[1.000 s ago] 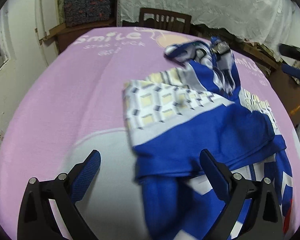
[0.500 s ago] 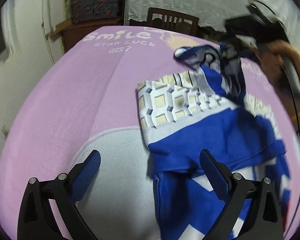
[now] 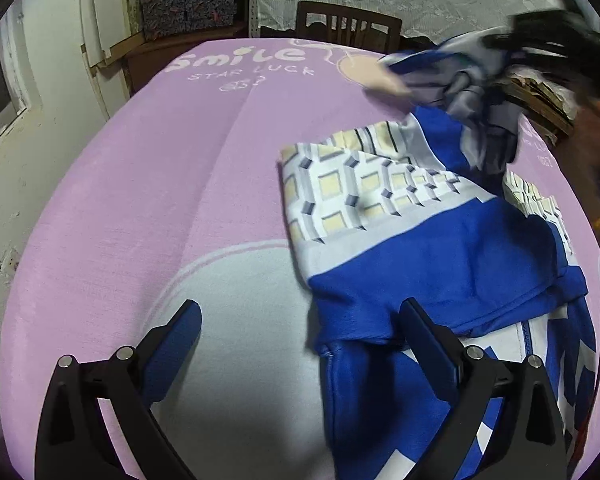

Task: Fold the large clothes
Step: 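Grasp the blue hood with the right tool and fold it over the body, then open the right tool to release the hood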

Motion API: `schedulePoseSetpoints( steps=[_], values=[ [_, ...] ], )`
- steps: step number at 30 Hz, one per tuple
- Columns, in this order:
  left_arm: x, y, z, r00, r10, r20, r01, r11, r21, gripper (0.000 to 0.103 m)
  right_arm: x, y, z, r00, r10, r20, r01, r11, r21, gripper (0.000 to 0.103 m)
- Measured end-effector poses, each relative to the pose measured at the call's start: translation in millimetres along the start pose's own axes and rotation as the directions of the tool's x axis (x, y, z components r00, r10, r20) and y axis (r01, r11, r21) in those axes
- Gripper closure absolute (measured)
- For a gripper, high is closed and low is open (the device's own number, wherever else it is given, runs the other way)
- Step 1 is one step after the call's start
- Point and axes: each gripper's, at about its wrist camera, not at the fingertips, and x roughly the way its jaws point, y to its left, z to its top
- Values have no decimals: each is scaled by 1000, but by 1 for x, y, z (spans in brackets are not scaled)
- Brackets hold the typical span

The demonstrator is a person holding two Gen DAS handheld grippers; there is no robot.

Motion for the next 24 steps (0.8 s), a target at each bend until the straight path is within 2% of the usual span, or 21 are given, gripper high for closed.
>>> schedulePoseSetpoints(
  steps=[3, 5, 6, 8, 9, 10, 11, 12, 13, 15, 16, 19, 22, 24],
  values=[
    [-2, 2, 1, 1000, 10, 9, -10, 1000, -10, 3, -56, 24, -28, 999, 14, 48, -7, 988, -157, 94],
    [-4, 2, 1, 999, 26, 19, -26, 1000, -6, 3, -93, 33, -65, 998, 6, 65, 11, 967, -255, 94],
    [-5, 1, 0, 999, 35, 26, -35, 999, -3, 3, -107, 33, -86, 998, -5, 58, 22, 956, -291, 94],
    [-7, -2, -1, 998, 51, 38, -51, 999, 7, 3, -123, 23, -136, 999, -40, -14, 33, 943, -331, 91],
    [-8, -3, -1, 997, 58, 42, -59, 998, 13, 3, -125, 13, -156, 996, -56, -64, 32, 944, -328, 85],
    [-8, -5, -2, 997, 66, 46, -67, 998, 20, 3, -125, 2, -174, 991, -72, -116, 33, 950, -312, 70],
    [-8, -7, -3, 996, 73, 48, -75, 997, 27, 3, -127, -8, -188, 985, -89, -149, 43, 957, -286, 63],
    [-7, -8, -4, 996, 79, 50, -81, 996, 32, 3, -131, -21, -203, 978, -94, -186, 47, 969, -243, 58],
    [-7, -9, -5, 995, 84, 52, -86, 996, 36, 3, -136, -29, -211, 975, -80, -205, 35, 976, -214, 58],
    [-6, -11, -6, 994, 97, 55, -99, 994, 45, 3, -155, -44, -221, 982, -63, -181, 33, 986, -166, 56],
    [-5, -11, -6, 993, 100, 56, -103, 994, 47, 3, -162, -47, -220, 985, -69, -158, 43, 986, -159, 48],
    [-2, -12, -7, 992, 110, 55, -113, 992, 52, 3, -180, -59, -197, 991, -129, -44, 122, 984, -127, 36],
    [-1, -11, -9, 993, 109, 54, -111, 992, 53, 3, -172, -71, -180, 977, -213, -4, 211, 972, -104, 35],
    [-2, -11, -9, 993, 109, 53, -112, 992, 55, 3, -163, -84, -174, 982, -186, -31, 184, 982, -52, 35]
  ],
)
